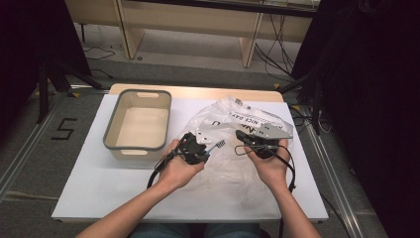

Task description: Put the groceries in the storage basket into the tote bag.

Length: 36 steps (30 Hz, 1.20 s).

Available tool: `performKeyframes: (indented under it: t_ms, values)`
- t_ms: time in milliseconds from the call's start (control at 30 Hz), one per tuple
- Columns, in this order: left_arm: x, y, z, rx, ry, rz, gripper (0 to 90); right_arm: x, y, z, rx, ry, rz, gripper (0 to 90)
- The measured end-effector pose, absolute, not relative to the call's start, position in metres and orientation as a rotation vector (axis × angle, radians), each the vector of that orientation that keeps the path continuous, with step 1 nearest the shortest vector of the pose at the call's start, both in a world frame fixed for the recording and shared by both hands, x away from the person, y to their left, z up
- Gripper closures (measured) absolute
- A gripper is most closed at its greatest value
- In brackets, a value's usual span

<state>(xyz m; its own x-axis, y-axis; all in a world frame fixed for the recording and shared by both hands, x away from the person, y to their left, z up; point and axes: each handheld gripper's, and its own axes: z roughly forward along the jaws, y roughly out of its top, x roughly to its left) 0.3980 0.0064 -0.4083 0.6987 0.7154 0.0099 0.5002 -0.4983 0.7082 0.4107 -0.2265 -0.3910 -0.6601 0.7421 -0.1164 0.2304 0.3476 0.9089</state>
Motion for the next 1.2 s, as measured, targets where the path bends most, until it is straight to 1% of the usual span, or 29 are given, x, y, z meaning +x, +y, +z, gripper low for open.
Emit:
performKeyframes:
  t_ms: [633,1200]
  values:
    - [0.415,-0.015,-0.419,2.214,0.956,0.423,79.7,0.41,-0.224,-0.391,0.84,2.1,1.295,90.0]
    - [0.427,-0.033,-0.43,2.152,0.891,0.486,79.5,0.409,-0.224,-0.391,0.837,2.102,1.296,90.0]
